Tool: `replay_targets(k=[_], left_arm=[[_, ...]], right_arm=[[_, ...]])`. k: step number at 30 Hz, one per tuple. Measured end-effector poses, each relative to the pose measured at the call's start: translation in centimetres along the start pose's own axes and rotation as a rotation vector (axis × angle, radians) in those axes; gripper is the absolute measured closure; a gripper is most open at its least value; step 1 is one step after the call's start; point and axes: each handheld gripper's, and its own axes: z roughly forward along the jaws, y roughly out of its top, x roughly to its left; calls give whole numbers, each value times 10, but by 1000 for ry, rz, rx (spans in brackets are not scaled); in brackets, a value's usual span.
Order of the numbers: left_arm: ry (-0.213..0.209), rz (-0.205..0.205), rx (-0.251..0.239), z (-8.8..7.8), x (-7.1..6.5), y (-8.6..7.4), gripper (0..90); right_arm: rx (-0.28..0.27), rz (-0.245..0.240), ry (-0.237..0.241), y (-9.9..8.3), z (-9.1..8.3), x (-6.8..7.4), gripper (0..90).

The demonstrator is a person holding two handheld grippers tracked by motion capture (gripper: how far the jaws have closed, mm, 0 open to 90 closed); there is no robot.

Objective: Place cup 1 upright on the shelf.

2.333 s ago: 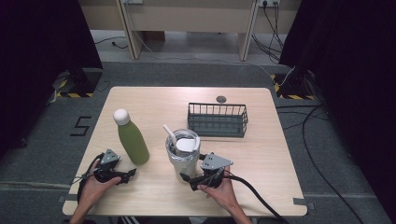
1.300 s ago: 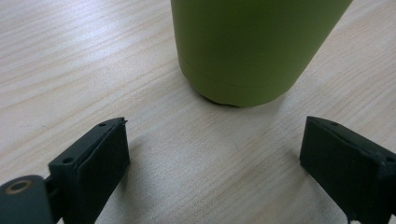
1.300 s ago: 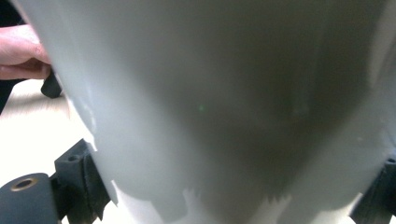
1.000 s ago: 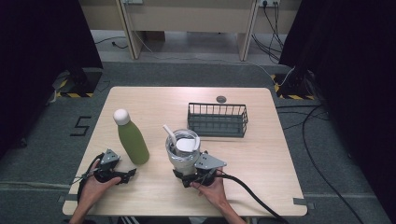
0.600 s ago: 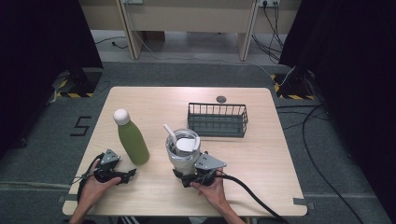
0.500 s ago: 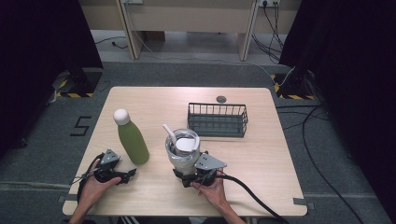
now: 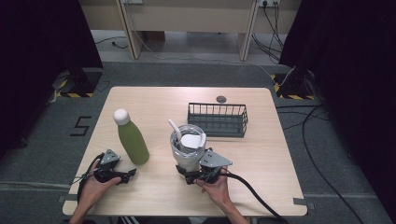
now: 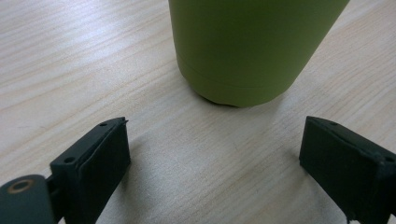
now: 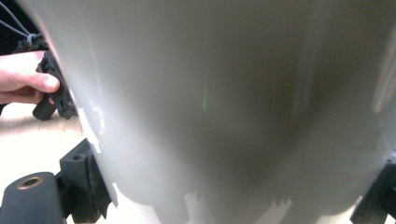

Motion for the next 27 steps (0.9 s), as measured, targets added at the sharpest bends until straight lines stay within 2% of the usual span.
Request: replay_targets(k=[13,27], left_arm=[[0,-1,-1,0,0,0,79],[0,-1,0,0,0,0,78]], right_arm=[[-13,-3,-30,11,-10,-10,108],[-20,-8,-124,37,-30,-36,108]])
